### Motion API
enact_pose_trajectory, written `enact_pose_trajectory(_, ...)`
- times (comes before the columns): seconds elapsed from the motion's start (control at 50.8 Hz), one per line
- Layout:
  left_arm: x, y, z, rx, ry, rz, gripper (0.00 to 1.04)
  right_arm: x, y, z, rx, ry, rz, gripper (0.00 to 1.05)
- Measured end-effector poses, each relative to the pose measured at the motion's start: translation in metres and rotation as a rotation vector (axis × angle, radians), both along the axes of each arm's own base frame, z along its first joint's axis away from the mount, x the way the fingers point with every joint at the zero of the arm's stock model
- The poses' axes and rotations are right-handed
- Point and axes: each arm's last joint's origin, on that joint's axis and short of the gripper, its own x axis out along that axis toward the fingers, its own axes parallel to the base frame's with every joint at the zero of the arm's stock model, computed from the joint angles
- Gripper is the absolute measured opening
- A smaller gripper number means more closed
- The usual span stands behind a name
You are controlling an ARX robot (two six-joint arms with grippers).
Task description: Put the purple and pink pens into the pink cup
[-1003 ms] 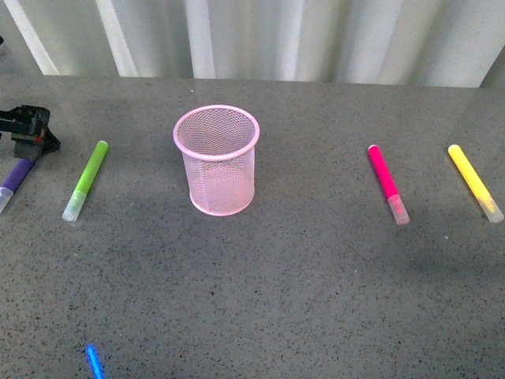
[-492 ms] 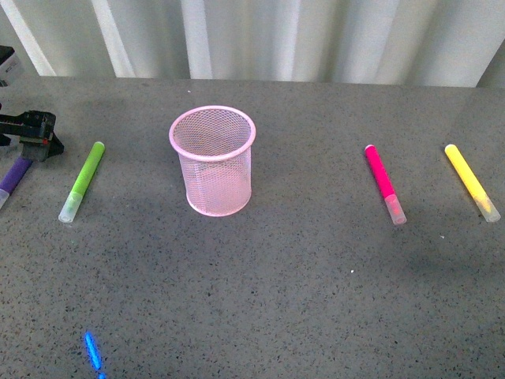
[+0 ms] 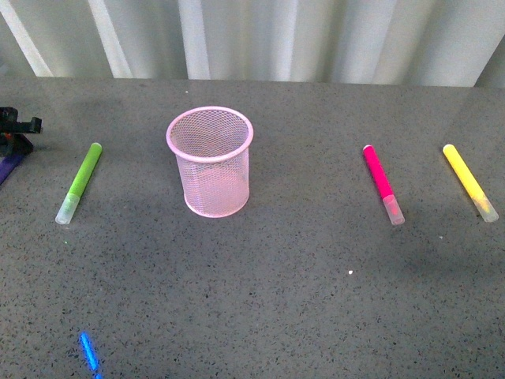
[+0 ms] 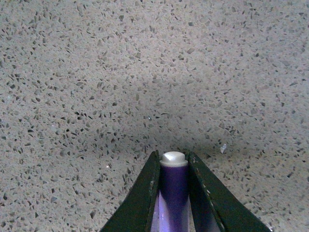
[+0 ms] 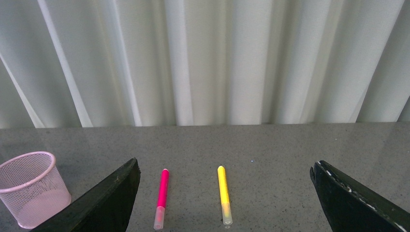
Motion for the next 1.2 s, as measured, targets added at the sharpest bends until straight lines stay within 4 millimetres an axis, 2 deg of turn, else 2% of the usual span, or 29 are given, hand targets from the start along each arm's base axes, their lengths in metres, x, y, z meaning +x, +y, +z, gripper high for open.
enact_pose_trajectory(0.216,-0.005,-0.008,0.015,-0.025,-0.085,-0.015,0.13,0.0,0.0,0.0,0.0,0.0,0.0,0.98)
enact_pose_trajectory(0.433,-0.01,-0.028,0.077,-0.058,-0.37,-0.056,0.13,0.0,0.0,0.0,0.0,0.0,0.0,0.98)
enact_pose_trajectory(0.531,-0.019,-0.047,0.11,-0.109,-0.537,-0.065,0.13,0.0,0.0,0.0,0.0,0.0,0.0,0.98)
enact_pose_trajectory(0.649,-0.036,-0.076,0.131,-0.178,-0.663,-0.112,0.13,0.0,0.0,0.0,0.0,0.0,0.0,0.98)
enact_pose_trajectory(0.748,-0.05,-0.103,0.131,-0.26,-0.705,-0.147,0.13,0.0,0.0,0.0,0.0,0.0,0.0,0.98)
enact_pose_trajectory(0.944,-0.069,-0.163,0.117,-0.415,-0.749,-0.162,0.13,0.0,0.0,0.0,0.0,0.0,0.0,0.98)
enact_pose_trajectory(0.964,-0.071,-0.174,0.116,-0.436,-0.764,-0.16,0.13,0.0,0.0,0.0,0.0,0.0,0.0,0.98)
enact_pose_trajectory(1.2,-0.071,-0.204,0.103,-0.518,-0.813,-0.061,0.13,0.0,0.0,0.0,0.0,0.0,0.0,0.98)
